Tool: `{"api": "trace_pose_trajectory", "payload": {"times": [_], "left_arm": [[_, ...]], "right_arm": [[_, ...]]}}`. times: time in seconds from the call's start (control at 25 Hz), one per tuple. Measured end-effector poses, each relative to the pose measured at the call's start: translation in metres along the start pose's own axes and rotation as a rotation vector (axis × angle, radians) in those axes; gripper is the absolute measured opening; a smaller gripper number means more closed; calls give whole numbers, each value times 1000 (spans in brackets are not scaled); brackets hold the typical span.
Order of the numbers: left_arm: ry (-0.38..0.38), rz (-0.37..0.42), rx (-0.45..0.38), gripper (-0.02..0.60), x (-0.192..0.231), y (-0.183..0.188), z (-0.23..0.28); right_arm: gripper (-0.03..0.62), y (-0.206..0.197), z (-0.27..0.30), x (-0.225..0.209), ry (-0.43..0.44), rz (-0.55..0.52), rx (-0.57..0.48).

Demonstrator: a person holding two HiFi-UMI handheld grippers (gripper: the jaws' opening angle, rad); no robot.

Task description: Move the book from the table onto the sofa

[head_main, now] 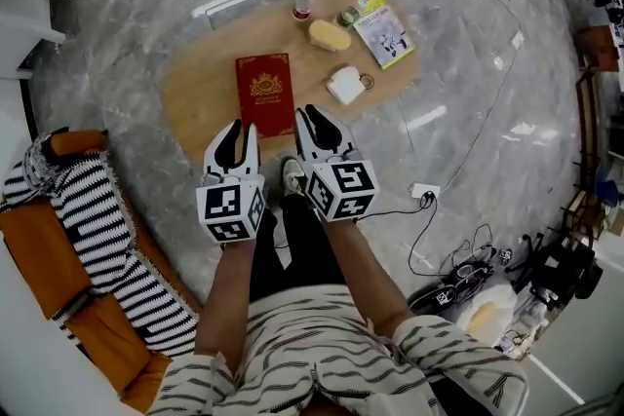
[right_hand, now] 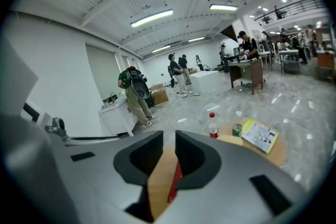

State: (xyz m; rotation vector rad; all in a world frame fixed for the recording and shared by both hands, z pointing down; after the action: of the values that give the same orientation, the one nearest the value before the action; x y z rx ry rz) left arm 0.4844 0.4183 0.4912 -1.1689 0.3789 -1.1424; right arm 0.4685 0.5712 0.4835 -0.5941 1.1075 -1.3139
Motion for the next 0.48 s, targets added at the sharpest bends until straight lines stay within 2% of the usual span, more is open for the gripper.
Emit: {"api": "trace_pose_trajectory", "payload": {"times": [0.28,0.48], "left_arm": [[18,-57,63,85,18,-41,21],[20,-77,101,114,28,-70,38]], "right_arm": [[95,-35,24,-19,5,44,41],[143,-63,45,-33,7,62,87]]}}
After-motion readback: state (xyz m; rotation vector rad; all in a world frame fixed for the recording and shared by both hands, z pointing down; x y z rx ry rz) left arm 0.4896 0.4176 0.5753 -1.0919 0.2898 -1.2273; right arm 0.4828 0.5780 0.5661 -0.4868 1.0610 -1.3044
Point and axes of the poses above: the fingertips, and each gripper's own axes: z forward along the fingers, x to its left, y out of its top, the point moved 6 cm from there along -z, backward along the fingers, and after that the axes turned 4 degrees about -x, right-handed, at the moved point
